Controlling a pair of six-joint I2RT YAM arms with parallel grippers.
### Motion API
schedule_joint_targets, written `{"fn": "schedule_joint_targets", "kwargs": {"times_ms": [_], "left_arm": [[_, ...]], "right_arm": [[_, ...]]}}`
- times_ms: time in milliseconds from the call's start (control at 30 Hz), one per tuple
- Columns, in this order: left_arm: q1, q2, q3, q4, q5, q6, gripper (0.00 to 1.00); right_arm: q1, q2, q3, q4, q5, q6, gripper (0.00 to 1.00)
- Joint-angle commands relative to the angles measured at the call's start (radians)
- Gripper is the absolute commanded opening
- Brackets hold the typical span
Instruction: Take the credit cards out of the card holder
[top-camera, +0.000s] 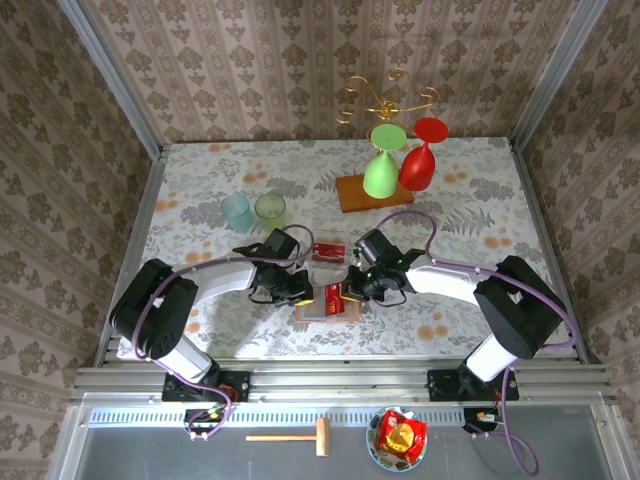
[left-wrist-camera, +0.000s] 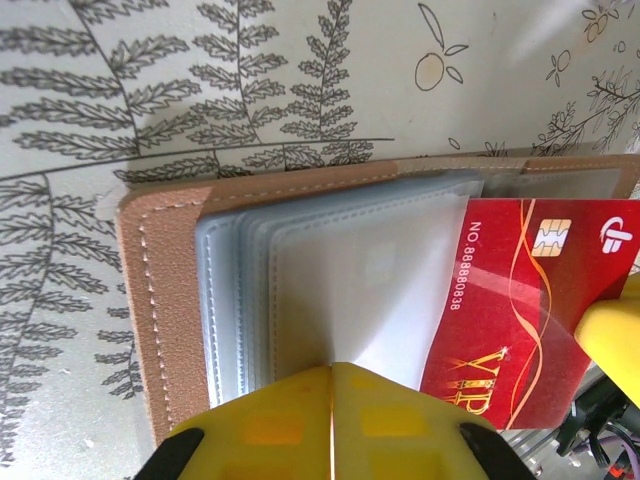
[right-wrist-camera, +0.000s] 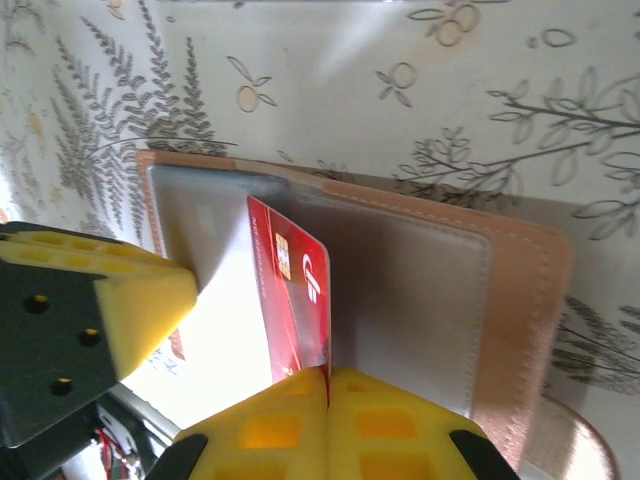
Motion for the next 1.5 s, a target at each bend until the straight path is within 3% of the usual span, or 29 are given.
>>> {"fn": "schedule_joint_targets", "kwargs": {"times_ms": [0, 333, 533, 867, 1233, 1467], "left_arm": [[-0.005, 0.000, -0.025, -0.019, -0.033, -0.004, 0.09], [-0.006, -0.001, -0.022, -0.014, -0.026, -0.001, 0.09], [-0.007, -0.010, -0.030, -0.002, -0.027, -0.011, 0.09], [-0.006, -0.025, -0.034, -0.001, -0.028, -0.013, 0.09], [-0.006, -0.060, -0.021, -0.008, -0.028, -0.013, 0.09], [0.009, -0.132, -0.012, -0.013, -0.041, -0.015, 0.10]], "right_arm": [[-0.007, -0.020, 0.013, -0.100, 0.067, -0.042, 0.02], [-0.005, -0.015, 0.039, -0.099, 0.050, -0.037, 0.03], [0.020, 0.008, 0.047, -0.035, -0.022, 0.018, 0.10], [0.044, 0.001, 0.074, -0.112, 0.016, 0.032, 0.13], [0.045, -0.014, 0.079, -0.118, 0.039, 0.018, 0.03], [0.042, -0.058, 0.156, -0.254, 0.090, -0.096, 0.00]]}}
